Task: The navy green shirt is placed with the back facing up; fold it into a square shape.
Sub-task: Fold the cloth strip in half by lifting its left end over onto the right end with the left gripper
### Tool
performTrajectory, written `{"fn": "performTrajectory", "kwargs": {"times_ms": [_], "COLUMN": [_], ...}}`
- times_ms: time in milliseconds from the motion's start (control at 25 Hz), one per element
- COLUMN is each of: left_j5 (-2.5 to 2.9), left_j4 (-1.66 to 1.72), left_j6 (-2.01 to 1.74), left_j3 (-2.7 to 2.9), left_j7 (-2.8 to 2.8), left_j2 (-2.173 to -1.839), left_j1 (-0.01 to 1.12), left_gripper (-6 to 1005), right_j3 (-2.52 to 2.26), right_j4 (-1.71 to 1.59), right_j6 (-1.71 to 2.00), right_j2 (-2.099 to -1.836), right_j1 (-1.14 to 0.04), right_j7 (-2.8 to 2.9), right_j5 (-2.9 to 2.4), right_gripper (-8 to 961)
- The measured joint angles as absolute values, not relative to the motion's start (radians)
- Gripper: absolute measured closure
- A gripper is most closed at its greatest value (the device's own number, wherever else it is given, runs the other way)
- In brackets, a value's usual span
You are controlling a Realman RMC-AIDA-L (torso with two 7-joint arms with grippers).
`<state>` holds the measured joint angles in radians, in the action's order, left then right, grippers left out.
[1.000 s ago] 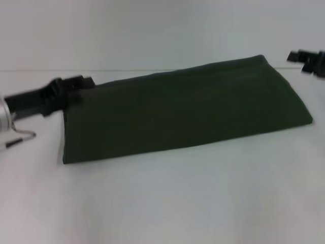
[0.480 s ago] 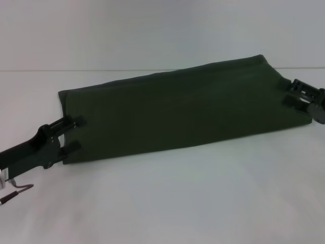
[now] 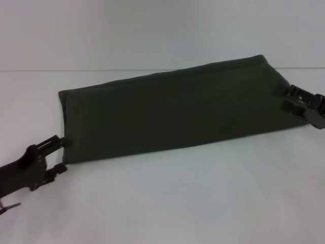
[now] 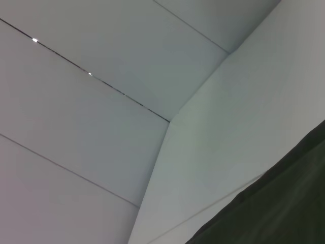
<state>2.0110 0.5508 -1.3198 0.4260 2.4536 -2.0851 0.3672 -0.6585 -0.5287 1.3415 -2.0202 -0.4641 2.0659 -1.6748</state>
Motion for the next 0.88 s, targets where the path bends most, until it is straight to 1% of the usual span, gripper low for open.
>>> {"fn": "performTrajectory", "kwargs": {"times_ms": [200,480,880], "left_j5": [2.039,2.041,2.045], "left_j4": [0.545,0.501,0.481], "left_j6": [-1.31,-1.265,-1.245], "left_j3": [0.378,0.381,0.387], "left_j7": [2.479,2.49,2.51], "left_j2": [-2.085,-2.079,-2.077], "left_j1": [0.358,0.392,0.406], "left_gripper": [124,125,124], "right_j3": [-0.653,-0.652,-0.647], "right_j4": [-0.528,-0.528,-0.528], "right_j6": [1.341,1.333,1.311], "right_j2": [-2.02,-2.018,-2.016], "right_j1": [-0.468,-0.474,-0.473], "right_j7": [2.066,2.065,2.064], "right_j5": [-1.674,-1.674,-1.667], "right_gripper": [26,26,25]}}
